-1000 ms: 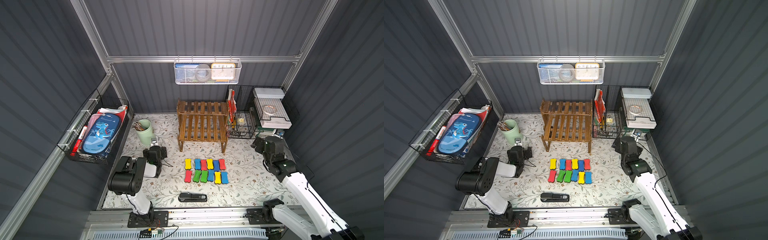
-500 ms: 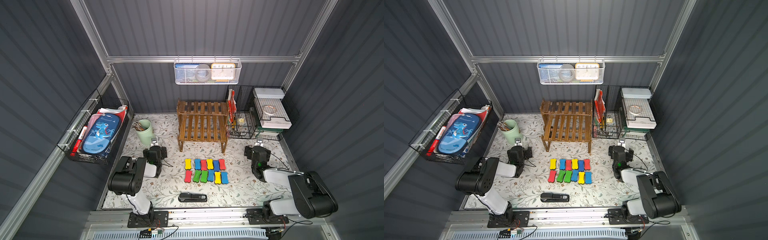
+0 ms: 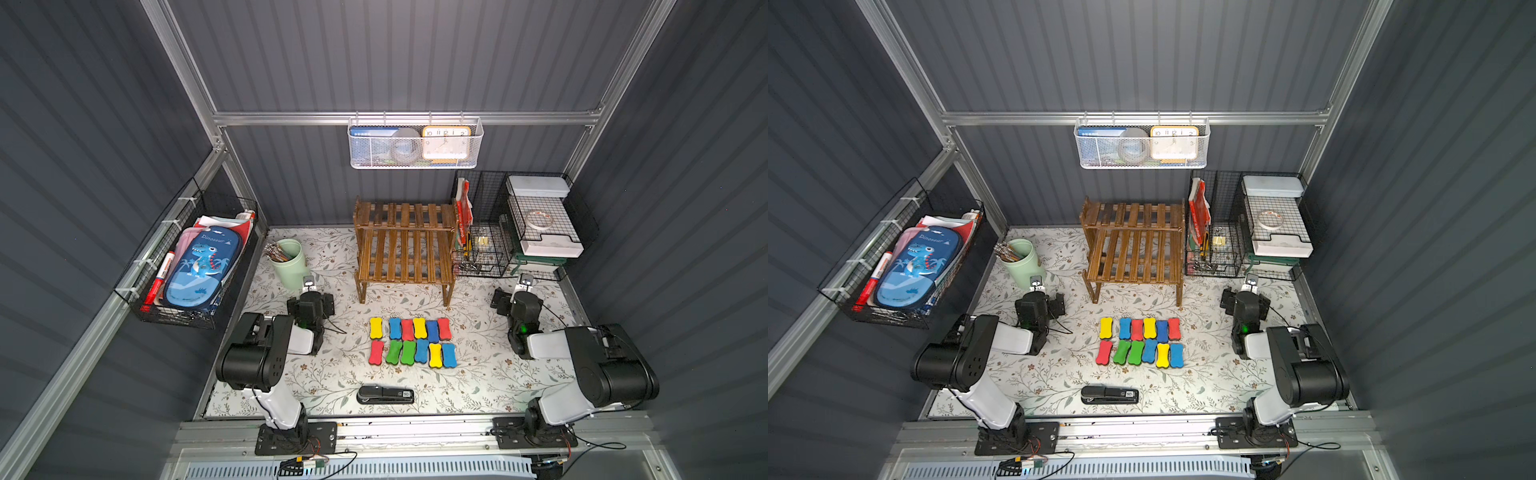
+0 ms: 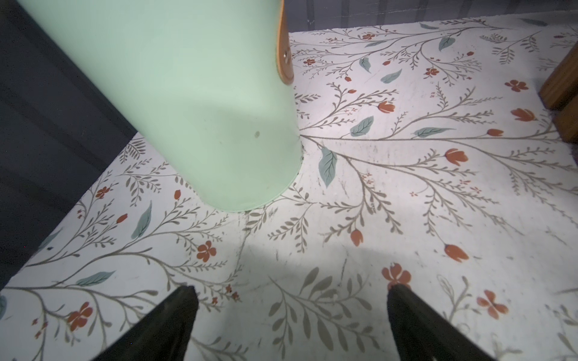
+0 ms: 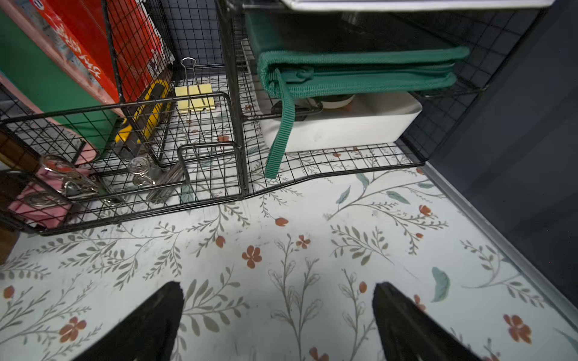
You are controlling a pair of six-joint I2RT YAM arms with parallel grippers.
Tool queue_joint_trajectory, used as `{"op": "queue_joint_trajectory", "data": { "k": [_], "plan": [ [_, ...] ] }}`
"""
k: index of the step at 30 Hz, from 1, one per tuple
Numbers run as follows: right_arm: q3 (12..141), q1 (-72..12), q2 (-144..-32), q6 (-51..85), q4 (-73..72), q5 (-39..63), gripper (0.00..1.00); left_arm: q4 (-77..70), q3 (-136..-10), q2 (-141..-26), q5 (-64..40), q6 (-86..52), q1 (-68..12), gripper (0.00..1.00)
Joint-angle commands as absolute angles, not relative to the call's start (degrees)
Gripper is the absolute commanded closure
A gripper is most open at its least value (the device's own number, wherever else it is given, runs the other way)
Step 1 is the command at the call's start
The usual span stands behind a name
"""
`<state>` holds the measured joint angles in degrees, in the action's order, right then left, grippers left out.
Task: Remove the whiteboard erasers from the shelf
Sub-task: Reset both arms
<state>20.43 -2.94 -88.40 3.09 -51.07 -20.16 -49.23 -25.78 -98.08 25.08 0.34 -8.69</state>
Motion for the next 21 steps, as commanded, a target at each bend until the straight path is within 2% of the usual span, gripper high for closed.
{"op": "queue_joint_trajectory", "data": {
  "k": [1,3,8,21],
  "plan": [
    [20.7,-2.8,-89.6,4.3,-56.1,-20.8,0.01,-49.1,-26.6,-97.9,25.1,-0.4,-8.9,0.01],
    [20.4,-2.7,-90.3,3.5,-58.6,-20.4,0.01,-49.1,-26.6,-97.9,25.1,-0.4,-8.9,0.01],
    [21.5,-2.7,-88.3,4.5,-52.6,-20.8,0.01,-49.1,-26.6,-97.9,25.1,-0.4,-8.9,0.01],
    [20.8,-2.6,-89.7,4.1,-56.4,-20.8,0.01,-49.1,-26.7,-97.9,25.0,-0.4,-8.9,0.01]
  ]
}}
